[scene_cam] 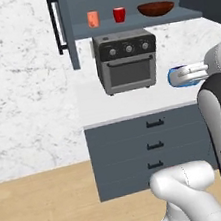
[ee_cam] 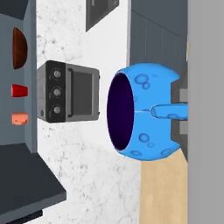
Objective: Gather all objects into one cabinet and sort the glasses and bowls to opposite sides.
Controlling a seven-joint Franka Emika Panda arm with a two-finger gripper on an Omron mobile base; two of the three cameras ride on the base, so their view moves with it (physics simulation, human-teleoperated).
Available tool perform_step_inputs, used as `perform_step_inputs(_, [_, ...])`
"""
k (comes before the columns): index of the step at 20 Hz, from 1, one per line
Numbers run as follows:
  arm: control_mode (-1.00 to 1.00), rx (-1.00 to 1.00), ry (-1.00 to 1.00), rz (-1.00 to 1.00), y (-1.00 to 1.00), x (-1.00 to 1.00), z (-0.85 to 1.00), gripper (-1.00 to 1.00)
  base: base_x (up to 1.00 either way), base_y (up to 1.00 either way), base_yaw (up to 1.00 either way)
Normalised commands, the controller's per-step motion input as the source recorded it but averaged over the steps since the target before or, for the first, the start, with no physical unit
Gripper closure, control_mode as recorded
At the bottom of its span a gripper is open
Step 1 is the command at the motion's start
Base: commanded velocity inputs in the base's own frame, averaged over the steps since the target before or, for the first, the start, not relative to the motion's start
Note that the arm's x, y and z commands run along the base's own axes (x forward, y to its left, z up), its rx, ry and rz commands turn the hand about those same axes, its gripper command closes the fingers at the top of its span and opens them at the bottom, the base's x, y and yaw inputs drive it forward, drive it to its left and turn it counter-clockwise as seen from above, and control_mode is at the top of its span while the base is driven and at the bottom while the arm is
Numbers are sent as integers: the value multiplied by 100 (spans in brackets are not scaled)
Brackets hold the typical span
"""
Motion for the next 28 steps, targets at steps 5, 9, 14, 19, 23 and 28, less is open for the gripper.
perform_step_inputs(5, [100,0,0,0,0,0,0,100,50,-43,-24])
perform_step_inputs(9, [100,0,0,0,0,0,0,100,56,-10,-18])
perform_step_inputs(14, [100,0,0,0,0,0,0,100,52,-17,-18])
perform_step_inputs(19, [100,0,0,0,0,0,0,100,57,-10,-17])
perform_step_inputs(23, [100,0,0,0,0,0,0,100,52,-5,-4])
perform_step_inputs(28, [100,0,0,0,0,0,0,100,64,0,0])
